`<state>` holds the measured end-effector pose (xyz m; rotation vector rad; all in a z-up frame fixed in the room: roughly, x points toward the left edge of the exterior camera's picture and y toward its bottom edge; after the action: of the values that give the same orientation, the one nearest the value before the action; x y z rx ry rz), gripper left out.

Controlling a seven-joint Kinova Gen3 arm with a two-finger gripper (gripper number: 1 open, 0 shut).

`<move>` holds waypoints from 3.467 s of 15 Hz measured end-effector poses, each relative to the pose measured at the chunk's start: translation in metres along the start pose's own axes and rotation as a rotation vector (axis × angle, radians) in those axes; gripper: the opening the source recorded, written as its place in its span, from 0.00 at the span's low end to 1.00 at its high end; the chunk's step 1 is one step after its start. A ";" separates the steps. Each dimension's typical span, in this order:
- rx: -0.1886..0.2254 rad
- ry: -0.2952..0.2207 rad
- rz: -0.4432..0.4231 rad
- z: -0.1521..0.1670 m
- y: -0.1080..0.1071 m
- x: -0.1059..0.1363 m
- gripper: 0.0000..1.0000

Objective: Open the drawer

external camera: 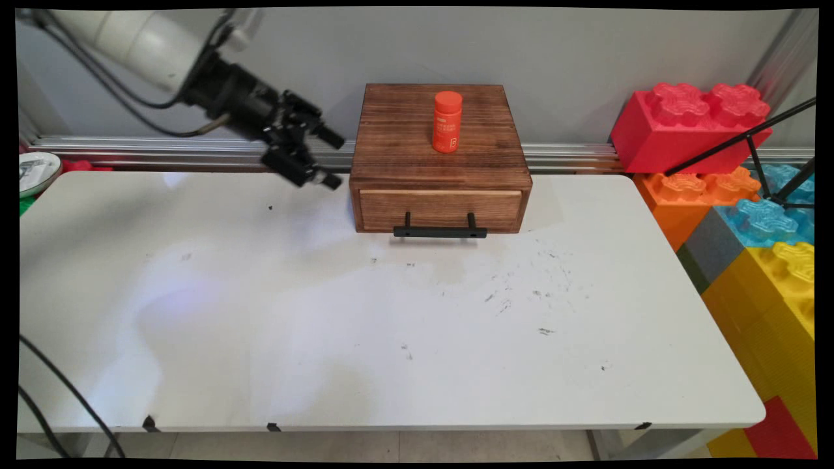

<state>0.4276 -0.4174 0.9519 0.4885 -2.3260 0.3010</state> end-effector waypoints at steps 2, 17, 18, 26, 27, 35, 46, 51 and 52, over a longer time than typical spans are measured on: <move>0.019 -0.019 0.012 0.014 -0.001 0.015 1.00; 0.032 -0.263 0.074 0.205 0.001 0.051 1.00; 0.034 -0.271 0.078 0.215 0.001 0.051 1.00; 0.041 -0.309 0.095 0.263 0.001 0.046 1.00; 0.043 -0.313 0.096 0.268 0.000 0.045 1.00; 0.035 -0.346 0.084 0.296 0.000 0.037 1.00; 0.007 -0.359 0.066 0.307 0.014 0.036 1.00; -0.017 -0.353 0.066 0.301 0.032 0.041 1.00; -0.023 -0.352 0.067 0.299 0.037 0.041 1.00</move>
<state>0.2005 -0.4998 0.7667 0.4840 -2.6884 0.2349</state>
